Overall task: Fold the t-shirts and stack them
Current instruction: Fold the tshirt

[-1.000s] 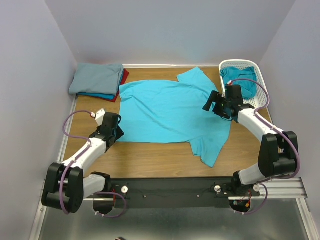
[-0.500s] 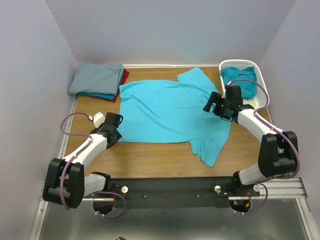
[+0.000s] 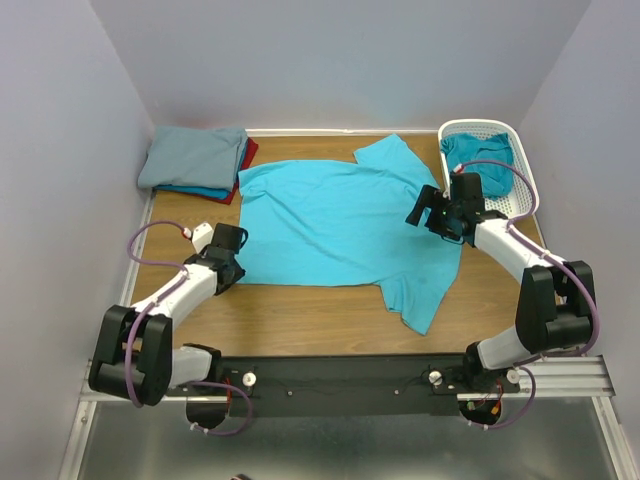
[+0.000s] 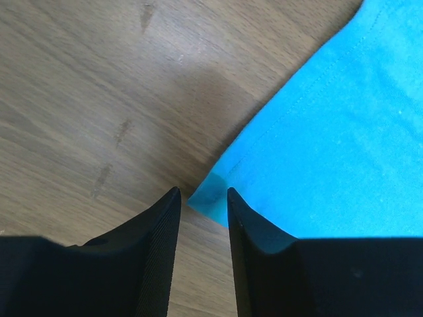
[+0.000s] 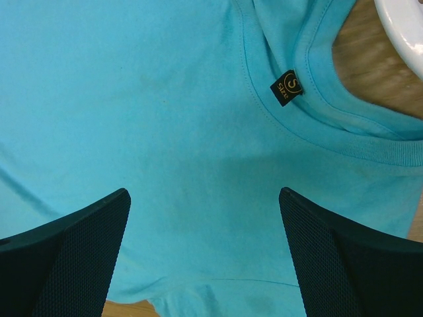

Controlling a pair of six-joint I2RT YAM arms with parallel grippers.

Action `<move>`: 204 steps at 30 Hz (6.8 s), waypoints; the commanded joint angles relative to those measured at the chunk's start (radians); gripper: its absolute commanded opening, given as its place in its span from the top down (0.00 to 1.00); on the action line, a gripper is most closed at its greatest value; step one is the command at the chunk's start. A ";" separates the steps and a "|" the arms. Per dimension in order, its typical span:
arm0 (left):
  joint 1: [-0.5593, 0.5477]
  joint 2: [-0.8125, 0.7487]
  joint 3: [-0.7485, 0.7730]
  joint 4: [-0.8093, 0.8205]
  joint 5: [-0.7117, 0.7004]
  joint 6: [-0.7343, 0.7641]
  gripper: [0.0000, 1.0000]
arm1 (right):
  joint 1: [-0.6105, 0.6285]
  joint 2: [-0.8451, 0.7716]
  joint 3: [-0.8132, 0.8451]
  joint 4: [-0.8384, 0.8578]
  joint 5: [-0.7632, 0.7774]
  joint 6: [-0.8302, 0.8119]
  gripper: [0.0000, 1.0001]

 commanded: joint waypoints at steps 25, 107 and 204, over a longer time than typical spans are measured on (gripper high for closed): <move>-0.007 -0.113 -0.030 0.232 0.029 0.156 1.00 | 0.042 -0.117 -0.093 -0.001 -0.097 -0.032 0.03; -0.034 -0.276 -0.133 0.424 0.141 0.225 1.00 | 0.682 -0.241 -0.222 -0.581 0.371 0.495 0.04; -0.091 -0.703 -0.090 0.107 0.066 -0.003 1.00 | 0.682 -0.493 -0.163 -0.923 0.298 0.551 1.00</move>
